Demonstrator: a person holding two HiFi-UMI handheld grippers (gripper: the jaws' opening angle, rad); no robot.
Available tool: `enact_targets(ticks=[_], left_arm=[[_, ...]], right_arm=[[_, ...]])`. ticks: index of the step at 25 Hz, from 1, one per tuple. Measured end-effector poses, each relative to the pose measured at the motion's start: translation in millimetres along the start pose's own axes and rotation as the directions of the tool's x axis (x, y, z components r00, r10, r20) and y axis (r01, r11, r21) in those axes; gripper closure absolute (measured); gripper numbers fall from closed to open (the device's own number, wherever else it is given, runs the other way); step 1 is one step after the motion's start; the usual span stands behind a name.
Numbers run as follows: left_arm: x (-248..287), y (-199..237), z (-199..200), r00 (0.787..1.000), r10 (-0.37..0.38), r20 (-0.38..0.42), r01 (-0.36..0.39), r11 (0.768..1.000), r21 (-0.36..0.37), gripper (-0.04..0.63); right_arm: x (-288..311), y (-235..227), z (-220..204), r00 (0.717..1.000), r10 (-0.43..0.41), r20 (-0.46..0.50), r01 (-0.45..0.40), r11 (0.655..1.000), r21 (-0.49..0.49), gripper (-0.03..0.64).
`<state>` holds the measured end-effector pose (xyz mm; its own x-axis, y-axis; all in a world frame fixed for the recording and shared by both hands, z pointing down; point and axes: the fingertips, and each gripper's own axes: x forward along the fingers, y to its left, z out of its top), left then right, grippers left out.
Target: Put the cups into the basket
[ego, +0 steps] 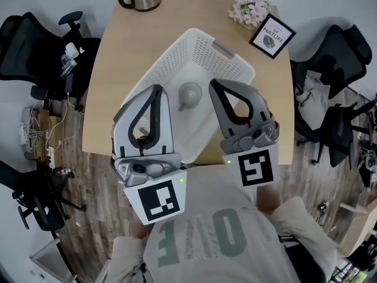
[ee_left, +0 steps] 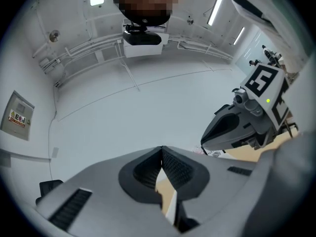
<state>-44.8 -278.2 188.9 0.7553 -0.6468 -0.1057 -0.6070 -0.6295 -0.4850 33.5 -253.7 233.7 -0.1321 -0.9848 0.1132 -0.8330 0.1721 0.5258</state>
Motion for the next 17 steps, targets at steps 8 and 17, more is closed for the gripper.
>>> enact_targets(ticks=[8,17], left_arm=[[-1,-8,0,1.0,-0.02,-0.008,0.02,1.0,0.005,0.586],[1,-14,-3,0.999,-0.034,-0.02,0.034,0.999,0.005,0.586]], right_arm=[[-1,4,7,1.0,0.017,0.019,-0.016,1.0,-0.022,0.618],[-1,5,7,0.999,0.034,0.021,-0.033,0.999,-0.038,0.618]])
